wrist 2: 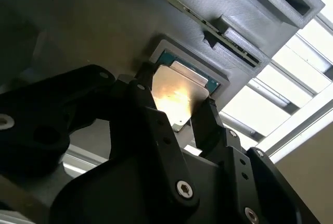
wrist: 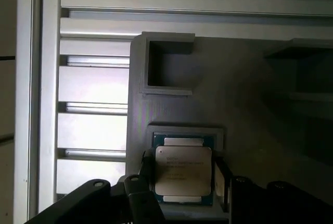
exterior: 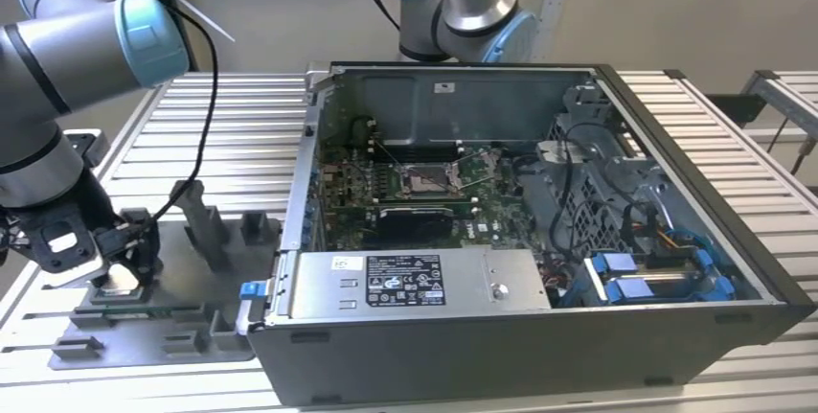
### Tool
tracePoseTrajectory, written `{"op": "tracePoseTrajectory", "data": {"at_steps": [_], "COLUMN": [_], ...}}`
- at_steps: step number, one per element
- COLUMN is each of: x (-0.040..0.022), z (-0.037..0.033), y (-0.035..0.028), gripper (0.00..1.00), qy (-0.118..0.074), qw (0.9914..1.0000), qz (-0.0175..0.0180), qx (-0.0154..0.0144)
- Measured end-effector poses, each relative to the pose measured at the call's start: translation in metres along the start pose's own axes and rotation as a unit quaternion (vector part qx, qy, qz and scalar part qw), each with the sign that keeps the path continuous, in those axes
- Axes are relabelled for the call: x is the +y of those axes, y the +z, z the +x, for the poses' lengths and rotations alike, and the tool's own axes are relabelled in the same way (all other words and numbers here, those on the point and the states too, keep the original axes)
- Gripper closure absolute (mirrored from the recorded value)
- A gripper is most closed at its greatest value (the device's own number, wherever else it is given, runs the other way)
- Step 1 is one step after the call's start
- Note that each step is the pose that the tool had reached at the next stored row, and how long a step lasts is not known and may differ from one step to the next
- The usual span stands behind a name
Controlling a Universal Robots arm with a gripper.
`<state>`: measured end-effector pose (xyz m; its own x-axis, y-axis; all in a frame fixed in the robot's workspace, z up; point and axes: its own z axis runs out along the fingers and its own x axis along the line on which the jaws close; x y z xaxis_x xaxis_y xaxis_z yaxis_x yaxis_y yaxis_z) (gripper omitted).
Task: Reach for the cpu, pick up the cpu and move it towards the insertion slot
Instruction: 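Pick up the cpu and move it towards the insertion slot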
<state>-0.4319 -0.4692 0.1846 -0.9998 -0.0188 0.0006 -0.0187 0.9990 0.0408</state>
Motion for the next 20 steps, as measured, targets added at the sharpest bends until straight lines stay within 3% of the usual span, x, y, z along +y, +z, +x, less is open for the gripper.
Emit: {"op": "tracePoseTrajectory", "data": {"at_steps": [4, 7, 20], "x": [0.0001, 0.0003, 0.0019], "z": [0.0000, 0.0000, 0.0000], "y": [-0.0009, -0.0074, -0.0459], "gripper": [1.00, 1.00, 1.00], "qy": [0.000, 0.000, 0.000], "qw": [1.00000, 1.00000, 1.00000], "qz": [-0.0002, -0.0001, 0.0000], "qx": [-0.0003, -0.0001, 0.0000]}}
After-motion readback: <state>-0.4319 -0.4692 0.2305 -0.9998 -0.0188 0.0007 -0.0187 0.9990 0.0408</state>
